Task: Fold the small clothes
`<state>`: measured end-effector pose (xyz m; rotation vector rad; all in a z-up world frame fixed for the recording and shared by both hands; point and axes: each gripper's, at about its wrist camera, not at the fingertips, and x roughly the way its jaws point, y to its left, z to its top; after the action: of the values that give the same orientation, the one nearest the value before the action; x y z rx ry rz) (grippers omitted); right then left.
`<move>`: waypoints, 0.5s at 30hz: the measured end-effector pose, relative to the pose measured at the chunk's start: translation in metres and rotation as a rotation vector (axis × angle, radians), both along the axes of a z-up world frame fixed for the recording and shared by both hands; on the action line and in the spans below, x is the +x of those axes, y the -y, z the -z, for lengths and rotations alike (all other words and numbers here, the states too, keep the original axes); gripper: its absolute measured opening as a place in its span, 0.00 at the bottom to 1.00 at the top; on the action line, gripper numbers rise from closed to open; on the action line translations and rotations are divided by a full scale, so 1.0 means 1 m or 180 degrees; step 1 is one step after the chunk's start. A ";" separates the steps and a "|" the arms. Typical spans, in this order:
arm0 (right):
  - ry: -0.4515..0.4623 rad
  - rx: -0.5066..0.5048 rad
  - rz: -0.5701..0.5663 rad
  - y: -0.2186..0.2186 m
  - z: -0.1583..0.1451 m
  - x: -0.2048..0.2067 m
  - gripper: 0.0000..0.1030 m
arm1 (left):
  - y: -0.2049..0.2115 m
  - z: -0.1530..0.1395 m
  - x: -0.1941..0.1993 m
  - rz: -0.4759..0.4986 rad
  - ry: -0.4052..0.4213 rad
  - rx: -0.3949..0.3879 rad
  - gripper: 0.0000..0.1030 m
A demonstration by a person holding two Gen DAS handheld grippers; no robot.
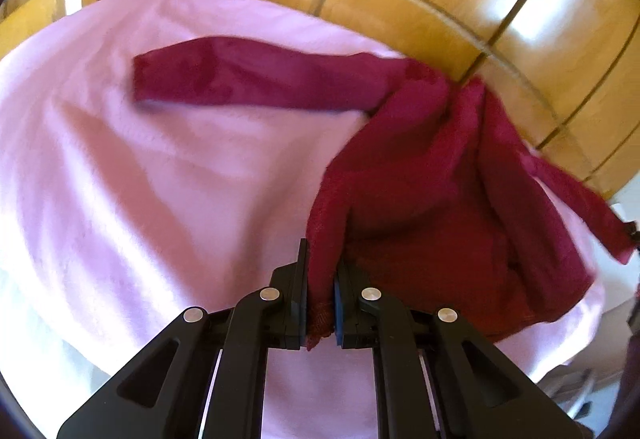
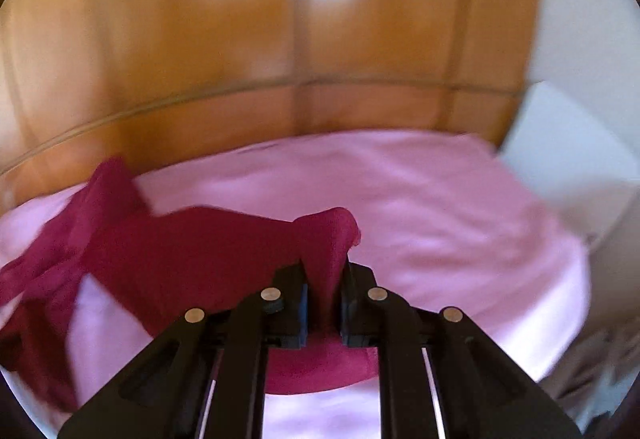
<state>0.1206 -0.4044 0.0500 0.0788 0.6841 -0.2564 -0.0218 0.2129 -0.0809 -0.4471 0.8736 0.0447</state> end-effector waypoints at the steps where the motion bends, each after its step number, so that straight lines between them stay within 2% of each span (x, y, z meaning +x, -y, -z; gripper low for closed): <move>1: 0.0017 -0.0028 0.0118 0.015 -0.005 0.000 0.10 | 0.003 -0.005 0.001 0.0038 0.0034 -0.0036 0.08; 4: 0.0014 -0.0234 0.0477 0.049 -0.010 0.012 0.10 | 0.011 -0.018 0.003 0.0193 0.0145 -0.0235 0.08; 7: -0.0134 -0.0567 0.0787 0.077 -0.001 0.027 0.10 | 0.019 -0.024 0.005 0.0327 0.0202 -0.0475 0.08; 9: -0.0274 -0.0635 0.1044 0.102 0.011 0.042 0.10 | 0.027 -0.025 0.008 0.0418 0.0192 -0.0575 0.08; 11: -0.0385 -0.0571 0.1193 0.120 0.021 0.051 0.12 | 0.036 -0.024 0.012 0.0457 0.0132 -0.0546 0.08; 12: -0.0436 -0.0374 0.1221 0.129 0.029 0.057 0.16 | 0.039 -0.021 0.016 0.0459 0.0072 -0.0459 0.08; 14: -0.0375 -0.0161 0.1222 0.137 0.034 0.058 0.50 | 0.041 -0.014 0.021 0.0422 -0.0034 -0.0363 0.08; 15: -0.0340 -0.0101 0.1180 0.131 0.033 0.056 0.54 | 0.040 -0.012 0.025 0.0406 -0.0057 -0.0324 0.08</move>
<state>0.1769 -0.5355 0.0171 0.1630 0.7695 -0.6306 0.0027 0.1727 -0.0691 -0.4856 0.9232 -0.1135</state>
